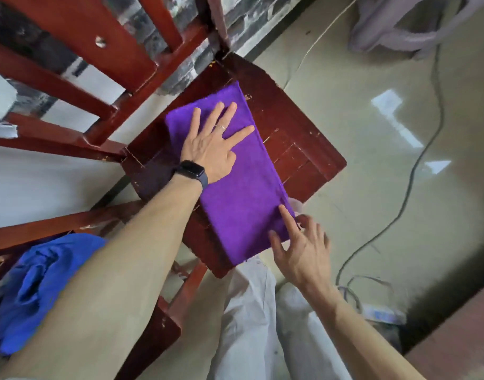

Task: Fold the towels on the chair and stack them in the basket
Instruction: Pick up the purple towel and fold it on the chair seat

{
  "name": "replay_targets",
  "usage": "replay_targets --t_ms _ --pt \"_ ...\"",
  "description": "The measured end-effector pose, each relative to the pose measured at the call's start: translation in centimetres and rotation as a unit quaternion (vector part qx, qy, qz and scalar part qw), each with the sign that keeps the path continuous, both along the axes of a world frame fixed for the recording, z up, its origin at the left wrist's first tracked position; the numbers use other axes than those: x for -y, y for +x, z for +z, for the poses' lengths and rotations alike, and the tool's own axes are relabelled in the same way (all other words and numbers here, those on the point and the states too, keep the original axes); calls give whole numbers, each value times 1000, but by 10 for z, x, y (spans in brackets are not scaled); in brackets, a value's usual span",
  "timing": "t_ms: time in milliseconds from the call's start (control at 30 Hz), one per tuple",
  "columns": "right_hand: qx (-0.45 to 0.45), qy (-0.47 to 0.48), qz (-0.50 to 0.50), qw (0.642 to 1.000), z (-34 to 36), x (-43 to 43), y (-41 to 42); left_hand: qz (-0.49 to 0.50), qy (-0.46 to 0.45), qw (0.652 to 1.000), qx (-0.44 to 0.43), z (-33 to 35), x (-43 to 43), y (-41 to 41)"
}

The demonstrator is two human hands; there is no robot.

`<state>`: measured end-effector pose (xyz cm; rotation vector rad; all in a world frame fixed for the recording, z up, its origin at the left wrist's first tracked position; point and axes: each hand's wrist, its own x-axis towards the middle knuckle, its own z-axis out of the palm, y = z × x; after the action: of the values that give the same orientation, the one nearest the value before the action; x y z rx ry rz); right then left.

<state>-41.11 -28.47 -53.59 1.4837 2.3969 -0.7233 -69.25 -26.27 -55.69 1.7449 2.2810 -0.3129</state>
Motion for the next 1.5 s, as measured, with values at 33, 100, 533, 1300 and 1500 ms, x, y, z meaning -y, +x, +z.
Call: replay_targets --t_ms 33,100,533,1300,1500 --pt "-43 -45 -39 997 -1 5 1 13 7 1000 3 1 -5 9" --pt "-137 -119 -143 973 -4 10 3 104 51 993 33 1 -1 32" --pt "-135 -322 -235 907 -20 -45 21 665 137 683 270 15 161 187" --pt "-161 -371 -291 867 81 22 80 686 125 525 488 118 223 222" --pt "-109 -283 -52 951 106 16 84 580 60 624 519 134 237 202"
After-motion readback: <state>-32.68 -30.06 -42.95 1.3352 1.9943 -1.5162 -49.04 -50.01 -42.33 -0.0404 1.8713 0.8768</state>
